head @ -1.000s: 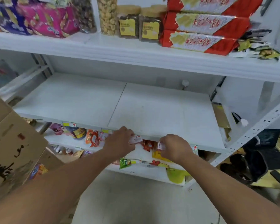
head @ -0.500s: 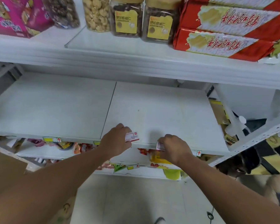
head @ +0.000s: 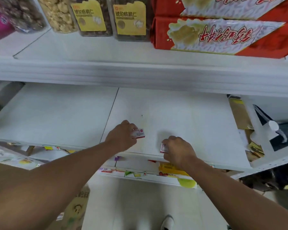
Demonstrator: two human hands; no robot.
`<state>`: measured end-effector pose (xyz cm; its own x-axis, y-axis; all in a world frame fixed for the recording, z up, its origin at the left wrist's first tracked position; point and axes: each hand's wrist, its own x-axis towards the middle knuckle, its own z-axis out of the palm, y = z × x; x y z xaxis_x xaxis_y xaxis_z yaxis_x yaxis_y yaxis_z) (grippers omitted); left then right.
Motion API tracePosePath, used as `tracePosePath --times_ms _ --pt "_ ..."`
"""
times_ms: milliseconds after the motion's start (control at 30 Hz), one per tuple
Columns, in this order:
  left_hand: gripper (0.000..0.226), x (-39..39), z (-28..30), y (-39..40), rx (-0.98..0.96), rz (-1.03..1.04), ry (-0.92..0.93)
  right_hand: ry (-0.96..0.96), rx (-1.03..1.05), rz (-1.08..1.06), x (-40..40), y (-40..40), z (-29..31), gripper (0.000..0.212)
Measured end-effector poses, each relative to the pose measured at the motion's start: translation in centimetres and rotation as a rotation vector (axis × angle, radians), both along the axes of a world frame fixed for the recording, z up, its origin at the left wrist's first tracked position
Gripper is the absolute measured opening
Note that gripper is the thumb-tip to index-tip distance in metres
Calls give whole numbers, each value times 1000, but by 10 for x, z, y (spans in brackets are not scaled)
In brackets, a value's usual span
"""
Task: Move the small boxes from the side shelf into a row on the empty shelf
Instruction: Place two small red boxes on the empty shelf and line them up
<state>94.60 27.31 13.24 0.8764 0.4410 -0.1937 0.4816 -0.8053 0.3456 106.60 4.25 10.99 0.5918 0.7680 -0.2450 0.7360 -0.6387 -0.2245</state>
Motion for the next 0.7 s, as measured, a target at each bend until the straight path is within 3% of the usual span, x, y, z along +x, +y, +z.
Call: tracePosePath --times_ms 533,700 --pt "49 111 -93 47 -50 -142 1 13 13 -97 6 38 -42 43" --pt "75 107 -99 52 -15 -142 22 7 17 -114 4 52 -48 46"
